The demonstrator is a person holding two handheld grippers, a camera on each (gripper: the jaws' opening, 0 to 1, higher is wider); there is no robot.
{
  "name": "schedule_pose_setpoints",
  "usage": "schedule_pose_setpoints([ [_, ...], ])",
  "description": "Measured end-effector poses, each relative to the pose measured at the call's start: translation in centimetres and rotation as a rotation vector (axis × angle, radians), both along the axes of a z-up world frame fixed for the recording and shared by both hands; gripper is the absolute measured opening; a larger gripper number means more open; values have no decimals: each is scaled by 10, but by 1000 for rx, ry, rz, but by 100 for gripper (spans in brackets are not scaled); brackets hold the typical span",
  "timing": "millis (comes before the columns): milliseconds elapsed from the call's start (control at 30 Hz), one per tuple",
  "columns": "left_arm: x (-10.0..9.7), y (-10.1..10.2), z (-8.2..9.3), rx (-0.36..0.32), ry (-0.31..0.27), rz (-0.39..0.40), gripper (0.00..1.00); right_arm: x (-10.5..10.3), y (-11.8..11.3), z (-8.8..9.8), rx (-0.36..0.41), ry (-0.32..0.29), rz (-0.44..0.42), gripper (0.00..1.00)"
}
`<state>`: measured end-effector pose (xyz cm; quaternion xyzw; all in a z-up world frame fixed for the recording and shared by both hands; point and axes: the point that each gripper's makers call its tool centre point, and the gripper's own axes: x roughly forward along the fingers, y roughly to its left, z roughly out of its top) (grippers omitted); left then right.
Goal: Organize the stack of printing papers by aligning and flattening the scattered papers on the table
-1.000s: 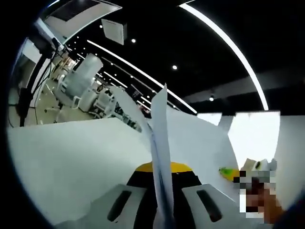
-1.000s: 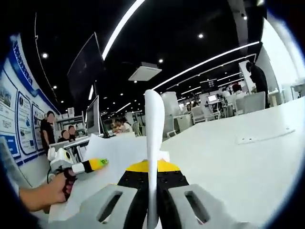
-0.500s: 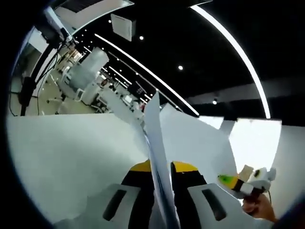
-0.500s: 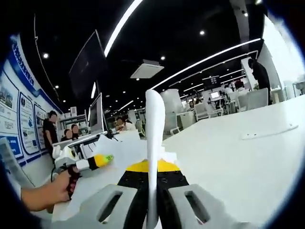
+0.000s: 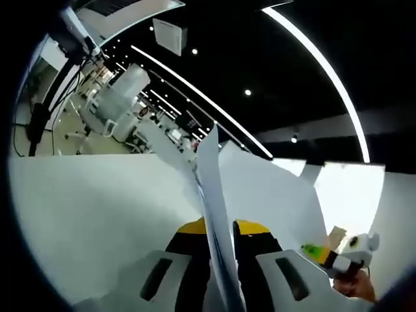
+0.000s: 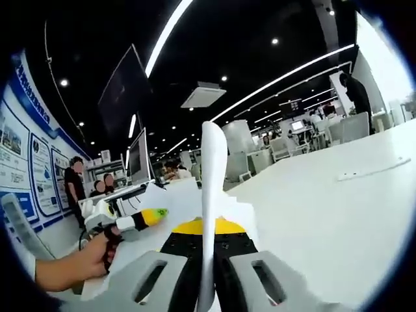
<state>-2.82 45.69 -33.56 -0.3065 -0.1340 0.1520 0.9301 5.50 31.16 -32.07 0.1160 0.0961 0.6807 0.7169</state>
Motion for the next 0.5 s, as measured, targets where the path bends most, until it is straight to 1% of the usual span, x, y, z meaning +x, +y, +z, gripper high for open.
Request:
schedule_pose_setpoints([
  [233,-1,2,0,-3,0,4,16,-1,-3,-1,5,11,-8,0],
  [333,-1,2,0,-5,-3,4,16,-1,-5,2,24,10,-13,0],
  [400,-2,3,0,-8,-7,4,16,-2,-6,6,48,-7,-11,0],
  [500,-2,3,1,-9,-8,3,17,-4,-3,7,53,-7,2,0],
])
